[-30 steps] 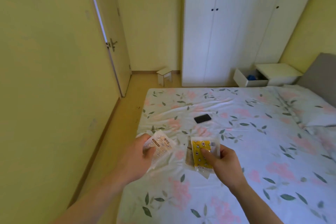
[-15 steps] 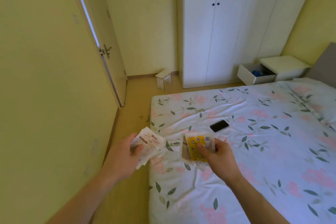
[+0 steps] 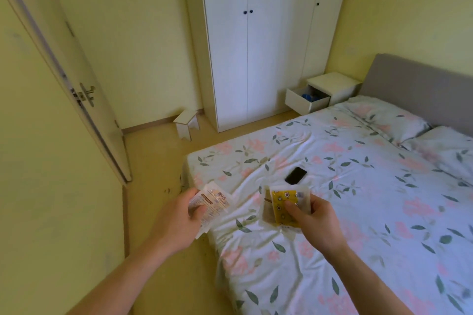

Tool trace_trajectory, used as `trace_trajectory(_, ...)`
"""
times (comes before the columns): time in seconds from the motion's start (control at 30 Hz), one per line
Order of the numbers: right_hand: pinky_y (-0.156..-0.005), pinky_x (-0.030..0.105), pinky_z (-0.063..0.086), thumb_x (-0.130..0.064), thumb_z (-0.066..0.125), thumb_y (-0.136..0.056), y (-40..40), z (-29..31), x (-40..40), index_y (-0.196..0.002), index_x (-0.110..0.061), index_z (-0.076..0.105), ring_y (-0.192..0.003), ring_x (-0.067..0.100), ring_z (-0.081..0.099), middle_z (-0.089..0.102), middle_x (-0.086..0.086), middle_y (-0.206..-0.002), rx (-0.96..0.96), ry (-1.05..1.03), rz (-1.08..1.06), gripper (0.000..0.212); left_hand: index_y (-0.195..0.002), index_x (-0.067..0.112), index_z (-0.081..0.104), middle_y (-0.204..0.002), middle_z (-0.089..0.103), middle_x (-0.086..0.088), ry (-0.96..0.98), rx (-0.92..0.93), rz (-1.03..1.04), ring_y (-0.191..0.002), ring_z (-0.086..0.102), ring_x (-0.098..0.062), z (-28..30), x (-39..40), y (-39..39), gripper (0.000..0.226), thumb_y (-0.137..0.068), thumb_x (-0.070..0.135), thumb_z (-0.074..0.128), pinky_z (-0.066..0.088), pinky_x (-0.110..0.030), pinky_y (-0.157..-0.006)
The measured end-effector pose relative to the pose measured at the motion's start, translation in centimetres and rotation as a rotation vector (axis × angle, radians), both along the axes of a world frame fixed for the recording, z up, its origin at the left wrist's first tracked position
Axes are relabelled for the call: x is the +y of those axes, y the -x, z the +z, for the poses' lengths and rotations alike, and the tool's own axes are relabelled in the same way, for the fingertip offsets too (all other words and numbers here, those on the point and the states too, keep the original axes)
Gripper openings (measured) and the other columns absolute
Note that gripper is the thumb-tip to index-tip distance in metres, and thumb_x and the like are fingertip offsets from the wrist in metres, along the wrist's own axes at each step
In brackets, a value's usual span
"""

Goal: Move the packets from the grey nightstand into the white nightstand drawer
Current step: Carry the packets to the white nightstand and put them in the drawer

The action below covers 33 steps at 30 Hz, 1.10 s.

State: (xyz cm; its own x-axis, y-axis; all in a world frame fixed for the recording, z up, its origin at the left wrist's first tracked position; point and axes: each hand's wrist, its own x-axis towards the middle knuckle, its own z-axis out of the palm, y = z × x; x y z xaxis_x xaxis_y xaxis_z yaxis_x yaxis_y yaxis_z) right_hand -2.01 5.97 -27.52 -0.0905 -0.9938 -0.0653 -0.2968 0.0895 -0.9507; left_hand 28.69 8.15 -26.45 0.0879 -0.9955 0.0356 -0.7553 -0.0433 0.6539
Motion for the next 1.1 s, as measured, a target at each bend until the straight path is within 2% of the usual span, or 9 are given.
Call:
trace_trajectory(0.2, -0.064, 0.023, 0.058, -0.02, 0.073, -0.093, -2.9, 1.3, -1.1, -0.089, -0.022, 0.078, -0.076, 0.012, 0.076, 0.079, -0.005, -0.08, -0.019, 0.022, -0.077, 0.007, -0.104, 0.034, 0.061, -0.097, 0.069, 0.019, 0.018, 0.073, -0.134, -0.077, 0.067, -0.006, 1.1, -5.0, -2.4, 0.01, -0.1, 0.024, 0.06, 0.045, -0.018, -0.049)
trace_trajectory(0.3, -0.065, 0.025, 0.06, -0.021, 0.073, -0.093, -3.8, 1.5, -3.1, -0.09, -0.022, 0.078, -0.077, 0.012, 0.076, 0.079, -0.004, -0.081, -0.046, 0.018, -0.153, 0.005, -0.104, 0.033, 0.061, -0.093, 0.069, 0.017, 0.026, 0.085, -0.189, -0.072, 0.066, -0.004, 1.6, -8.2, -3.5, 0.01, -0.1, 0.024, 0.06, 0.048, -0.021, -0.051)
trace_trajectory(0.37, -0.074, 0.037, 0.064, -0.024, 0.074, -0.092, -4.8, 1.5, -5.5, -0.091, -0.02, 0.078, -0.081, 0.018, 0.077, 0.079, 0.0, -0.083, -0.068, 0.021, -0.194, 0.005, -0.104, 0.03, 0.062, -0.093, 0.07, 0.015, 0.027, 0.107, -0.208, -0.07, 0.065, -0.005, 2.1, -10.7, -4.8, 0.009, -0.101, 0.022, 0.059, 0.046, -0.019, -0.05)
trace_trajectory(0.43, -0.079, 0.042, 0.064, -0.024, 0.074, -0.092, -6.4, 1.4, -8.8, -0.093, -0.019, 0.078, -0.083, 0.019, 0.077, 0.079, 0.001, -0.085, -0.081, 0.024, -0.205, 0.006, -0.107, 0.028, 0.063, -0.098, 0.07, 0.013, 0.027, 0.154, -0.208, -0.074, 0.066, -0.006, 2.7, -13.6, -6.4, 0.01, -0.102, 0.021, 0.058, 0.045, -0.017, -0.05)
trace_trajectory(0.6, -0.076, 0.034, 0.062, -0.024, 0.071, -0.095, -12.2, 0.8, -19.1, -0.098, -0.022, 0.078, -0.083, 0.012, 0.077, 0.08, -0.006, -0.087, -0.078, 0.035, -0.134, 0.008, -0.103, 0.031, 0.063, -0.103, 0.071, 0.014, 0.017, 0.227, -0.137, -0.092, 0.069, -0.009, 3.4, -22.9, -12.5, 0.01, -0.102, 0.023, 0.058, 0.054, -0.018, -0.055)
trace_trajectory(0.7, -0.072, 0.029, 0.062, -0.021, 0.069, -0.096, -16.2, 1.0, -25.8, -0.096, -0.019, 0.077, -0.083, 0.014, 0.076, 0.079, -0.005, -0.085, -0.071, 0.023, -0.08, 0.008, -0.103, 0.032, 0.065, -0.103, 0.071, 0.014, 0.019, 0.241, -0.092, -0.094, 0.07, -0.008, 4.0, -28.9, -16.3, 0.011, -0.101, 0.023, 0.06, 0.057, -0.022, -0.058)
trace_trajectory(0.83, -0.075, 0.037, 0.063, -0.025, 0.07, -0.095, -21.3, 2.3, -34.4, -0.089, -0.019, 0.077, -0.079, 0.017, 0.075, 0.078, 0.0, -0.083, 0.004, 0.04, -0.027, 0.011, -0.109, 0.031, 0.064, -0.105, 0.07, 0.014, 0.034, 0.261, -0.038, -0.092, 0.07, -0.007, 4.6, -35.7, -21.3, 0.012, -0.1, 0.023, 0.061, 0.058, -0.021, -0.058)
trace_trajectory(0.93, -0.07, 0.03, 0.063, -0.023, 0.069, -0.095, -25.2, 3.6, -39.8, -0.085, -0.017, 0.076, -0.079, 0.018, 0.074, 0.077, 0.002, -0.081, 0.02, 0.068, 0.023, 0.013, -0.111, 0.033, 0.064, -0.109, 0.069, 0.015, 0.046, 0.271, -0.027, -0.098, 0.067, -0.007, 4.4, -40.4, -24.8, 0.015, -0.1, 0.023, 0.062, 0.059, -0.021, -0.062)
trace_trajectory(1.1, -0.078, 0.04, 0.064, -0.037, 0.069, -0.094, -30.7, 2.9, -48.1, -0.09, -0.022, 0.076, -0.08, 0.013, 0.075, 0.077, -0.005, -0.083, 0.089, 0.067, 0.027, 0.017, -0.109, 0.034, 0.065, -0.108, 0.071, 0.014, 0.032, 0.28, -0.055, -0.1, 0.068, -0.008, 3.3, -48.5, -30.0, 0.015, -0.1, 0.022, 0.062, 0.059, -0.021, -0.064)
